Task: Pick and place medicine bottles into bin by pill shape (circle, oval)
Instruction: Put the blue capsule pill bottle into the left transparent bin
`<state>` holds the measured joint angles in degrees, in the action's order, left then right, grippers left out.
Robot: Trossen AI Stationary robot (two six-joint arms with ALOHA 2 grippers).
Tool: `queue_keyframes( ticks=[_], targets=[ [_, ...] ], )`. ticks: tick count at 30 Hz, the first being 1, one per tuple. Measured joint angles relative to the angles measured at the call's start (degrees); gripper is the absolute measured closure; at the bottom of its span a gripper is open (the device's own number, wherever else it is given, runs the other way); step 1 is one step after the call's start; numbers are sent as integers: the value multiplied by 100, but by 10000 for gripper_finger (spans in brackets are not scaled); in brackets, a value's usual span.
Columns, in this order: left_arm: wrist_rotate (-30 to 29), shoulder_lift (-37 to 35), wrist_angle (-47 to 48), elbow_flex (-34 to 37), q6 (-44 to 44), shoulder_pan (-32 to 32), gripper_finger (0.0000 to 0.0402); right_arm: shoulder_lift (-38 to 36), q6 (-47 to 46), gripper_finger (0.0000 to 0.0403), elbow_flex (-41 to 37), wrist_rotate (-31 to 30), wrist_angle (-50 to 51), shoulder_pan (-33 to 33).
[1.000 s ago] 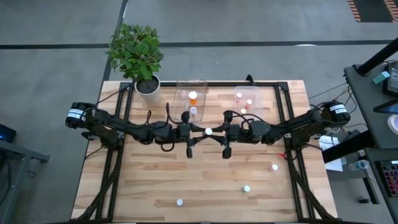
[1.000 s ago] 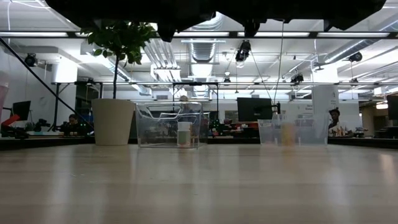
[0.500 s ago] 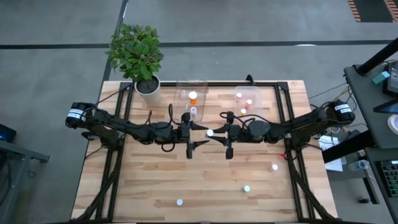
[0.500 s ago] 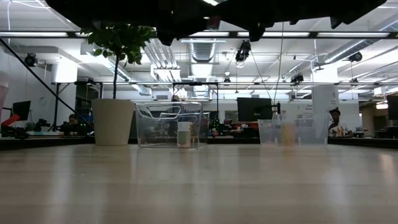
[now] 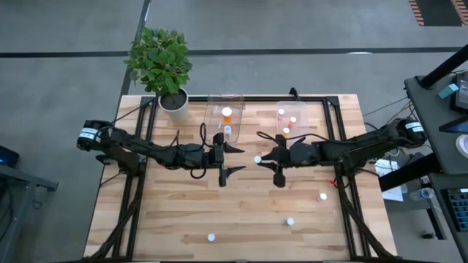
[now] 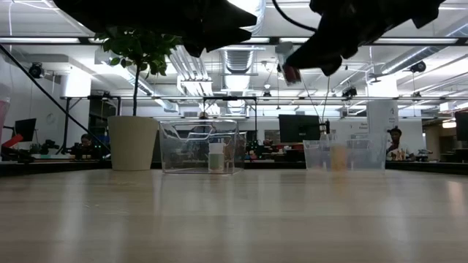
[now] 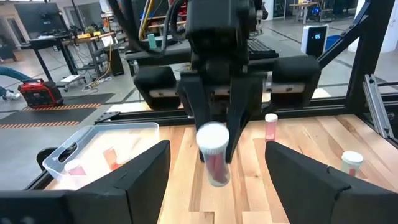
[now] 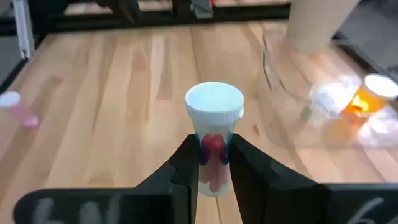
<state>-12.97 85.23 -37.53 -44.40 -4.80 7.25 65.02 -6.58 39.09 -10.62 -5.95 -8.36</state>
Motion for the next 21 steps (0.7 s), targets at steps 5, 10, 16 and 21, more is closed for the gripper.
queue_keyframes(
  ticks=[5, 10, 16, 21],
  targets=[
    [0, 2, -1, 0, 2, 0, 155, 109, -134, 339, 0, -1, 210, 4],
    [-2, 0, 6, 0, 3, 0, 155, 199, -136, 339, 0, -1, 227, 4],
    [-2, 61, 20, 2, 46, 0, 155, 252, -144, 339, 0, -3, 225, 13],
    [-4, 303, -91, 2, 257, 0, 155, 260, -173, 339, 0, -3, 225, 13]
  ],
)
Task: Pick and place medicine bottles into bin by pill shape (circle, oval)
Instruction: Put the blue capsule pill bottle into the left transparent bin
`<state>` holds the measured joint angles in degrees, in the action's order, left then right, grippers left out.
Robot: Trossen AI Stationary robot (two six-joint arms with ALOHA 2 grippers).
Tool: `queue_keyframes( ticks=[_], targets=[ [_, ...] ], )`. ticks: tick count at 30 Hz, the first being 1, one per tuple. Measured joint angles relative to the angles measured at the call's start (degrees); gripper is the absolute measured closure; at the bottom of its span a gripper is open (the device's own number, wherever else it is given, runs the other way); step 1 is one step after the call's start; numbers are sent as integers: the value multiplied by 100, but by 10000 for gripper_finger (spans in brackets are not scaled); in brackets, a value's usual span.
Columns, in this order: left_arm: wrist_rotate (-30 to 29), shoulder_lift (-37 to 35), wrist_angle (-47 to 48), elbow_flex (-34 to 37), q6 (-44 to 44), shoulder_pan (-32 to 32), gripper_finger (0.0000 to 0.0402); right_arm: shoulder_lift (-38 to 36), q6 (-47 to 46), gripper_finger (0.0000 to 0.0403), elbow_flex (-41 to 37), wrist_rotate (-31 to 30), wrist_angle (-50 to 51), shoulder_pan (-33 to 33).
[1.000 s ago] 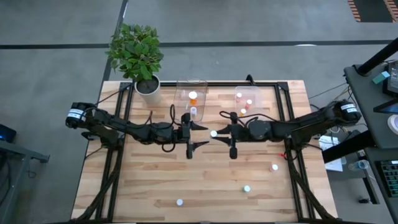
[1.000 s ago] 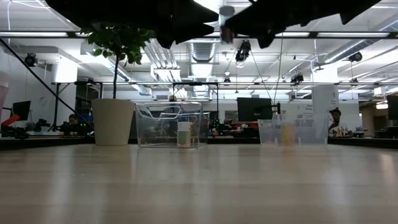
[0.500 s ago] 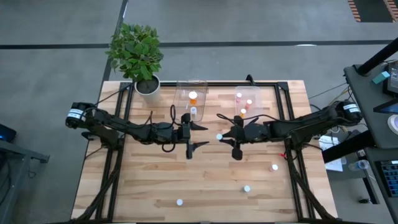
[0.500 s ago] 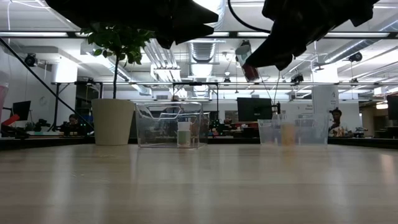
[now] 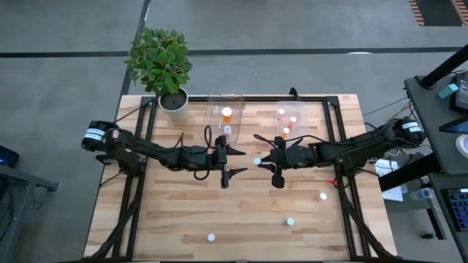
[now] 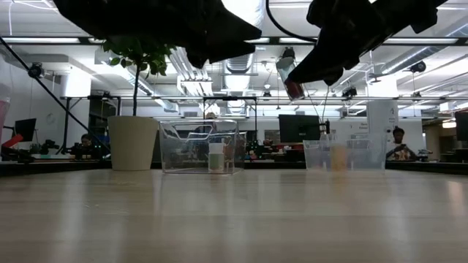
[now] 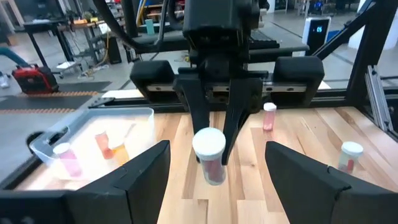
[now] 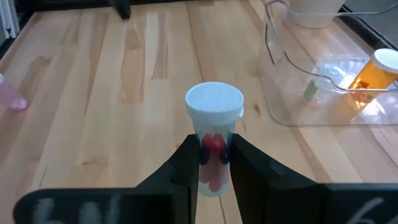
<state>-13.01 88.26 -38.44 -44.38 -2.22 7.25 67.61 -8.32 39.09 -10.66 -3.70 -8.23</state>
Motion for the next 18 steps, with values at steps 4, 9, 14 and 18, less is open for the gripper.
queue_keyframes(
  ticks=[4, 9, 14, 18],
  targets=[
    [1, 339, -512, -9, 36, 0, 155, 0, -23, 339, 0, -1, -2, 0],
    [0, 608, -614, -165, 16, -37, 155, 0, -28, 339, 0, -2, -2, 0],
    [-7, 789, -631, -299, 27, -90, 155, 0, -100, 339, 0, 0, -2, 0],
    [72, 938, -851, -367, 33, -123, 155, 0, -116, 339, 0, -1, 0, 0]
  ],
)
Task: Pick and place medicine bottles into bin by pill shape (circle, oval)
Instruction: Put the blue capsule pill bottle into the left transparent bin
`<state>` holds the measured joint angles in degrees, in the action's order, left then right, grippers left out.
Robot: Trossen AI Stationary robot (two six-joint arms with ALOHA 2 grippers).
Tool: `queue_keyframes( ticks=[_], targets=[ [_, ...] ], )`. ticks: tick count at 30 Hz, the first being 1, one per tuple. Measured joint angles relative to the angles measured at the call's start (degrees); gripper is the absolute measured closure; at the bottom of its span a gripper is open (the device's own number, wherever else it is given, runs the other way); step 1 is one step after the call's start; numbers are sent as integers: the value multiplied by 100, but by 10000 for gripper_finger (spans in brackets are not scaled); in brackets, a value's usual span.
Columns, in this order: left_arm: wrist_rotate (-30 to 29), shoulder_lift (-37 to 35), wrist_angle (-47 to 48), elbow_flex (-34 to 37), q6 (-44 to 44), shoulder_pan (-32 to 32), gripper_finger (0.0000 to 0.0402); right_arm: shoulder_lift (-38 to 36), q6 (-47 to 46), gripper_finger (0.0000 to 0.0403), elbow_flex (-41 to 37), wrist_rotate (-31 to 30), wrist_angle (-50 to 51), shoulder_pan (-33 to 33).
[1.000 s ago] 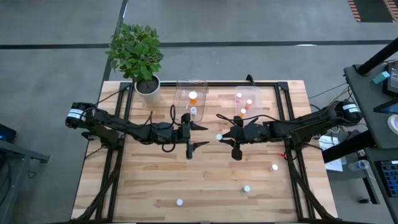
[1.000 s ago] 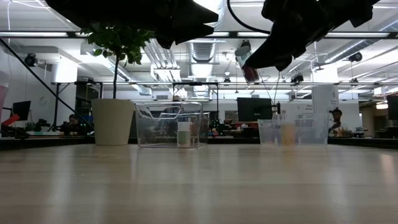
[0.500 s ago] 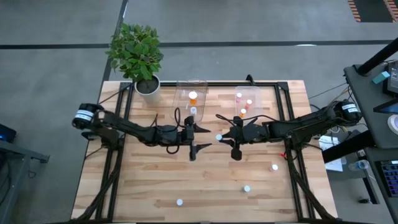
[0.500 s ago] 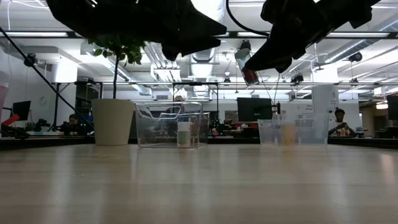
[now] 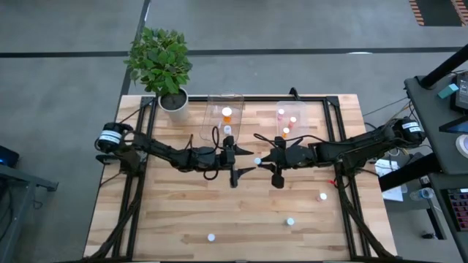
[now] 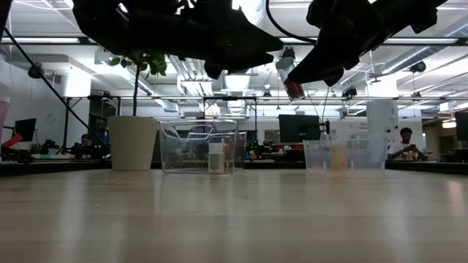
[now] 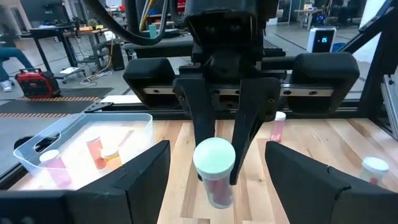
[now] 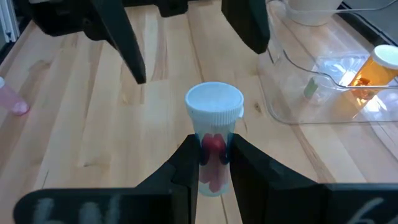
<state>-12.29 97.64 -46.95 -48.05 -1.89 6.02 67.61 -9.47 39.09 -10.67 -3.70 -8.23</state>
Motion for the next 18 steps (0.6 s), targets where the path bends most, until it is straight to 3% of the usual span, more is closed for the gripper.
queue_keyframes(
  ticks=[13, 18],
  targets=[
    [43, 737, -549, -348, 155, -168, 156, 0, 29, 339, 0, 1, -22, 1],
    [53, 743, -510, -329, 167, -168, 190, 0, 32, 339, 0, 1, -2, 2]
  ],
)
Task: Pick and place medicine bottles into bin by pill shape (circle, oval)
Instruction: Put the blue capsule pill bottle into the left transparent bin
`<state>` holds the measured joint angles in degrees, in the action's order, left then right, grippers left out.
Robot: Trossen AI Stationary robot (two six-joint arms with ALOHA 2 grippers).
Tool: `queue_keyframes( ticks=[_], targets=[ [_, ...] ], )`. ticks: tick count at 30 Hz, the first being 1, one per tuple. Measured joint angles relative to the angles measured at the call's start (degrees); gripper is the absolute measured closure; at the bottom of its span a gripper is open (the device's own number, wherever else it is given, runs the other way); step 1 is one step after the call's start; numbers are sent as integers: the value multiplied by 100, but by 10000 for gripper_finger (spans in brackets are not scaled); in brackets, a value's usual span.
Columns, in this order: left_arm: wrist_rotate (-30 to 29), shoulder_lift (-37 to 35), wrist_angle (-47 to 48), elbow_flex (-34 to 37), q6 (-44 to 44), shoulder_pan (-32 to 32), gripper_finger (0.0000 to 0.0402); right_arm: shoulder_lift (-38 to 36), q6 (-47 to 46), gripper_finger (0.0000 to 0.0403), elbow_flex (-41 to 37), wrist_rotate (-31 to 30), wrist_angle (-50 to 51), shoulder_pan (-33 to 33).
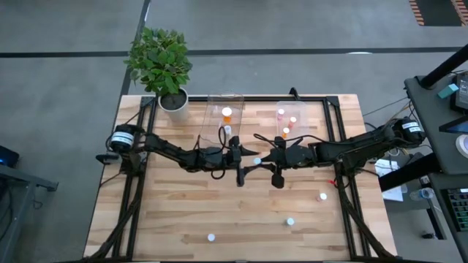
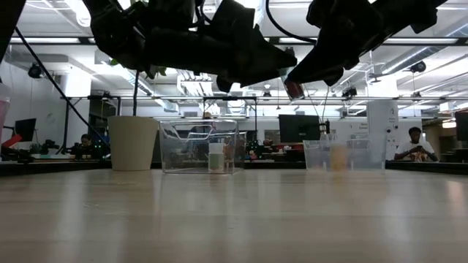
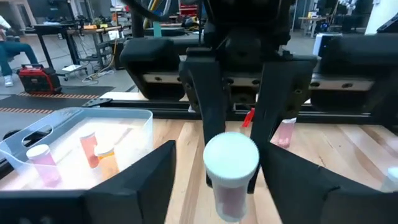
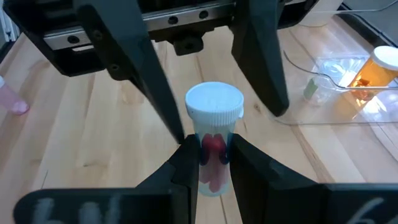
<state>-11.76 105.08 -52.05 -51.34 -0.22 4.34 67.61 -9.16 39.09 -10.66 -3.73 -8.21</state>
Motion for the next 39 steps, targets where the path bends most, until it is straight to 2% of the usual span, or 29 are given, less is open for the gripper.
queue_keyframes(
  ticks=[9, 14, 17, 26, 32, 39],
  targets=[
    [32, -2, 22, 1, 3, 4, 286, 0, 10, 339, 0, -12, -4, 1],
    [25, -2, 31, 5, -14, 4, 314, 0, -14, 334, 0, -44, -32, 1],
    [9, -12, 24, 8, -16, 0, 318, 0, 5, 311, 0, -96, -84, 1],
    [-98, -253, 420, 45, -60, -9, 322, -62, -23, 203, 0, -142, -169, 1],
    [-550, -773, 1277, 134, -211, -22, 314, -214, -27, 173, 0, -149, -140, 113],
    [-2090, -1743, 3075, 137, -511, -90, 311, -262, -25, 175, 2, -160, -119, 407]
  ],
)
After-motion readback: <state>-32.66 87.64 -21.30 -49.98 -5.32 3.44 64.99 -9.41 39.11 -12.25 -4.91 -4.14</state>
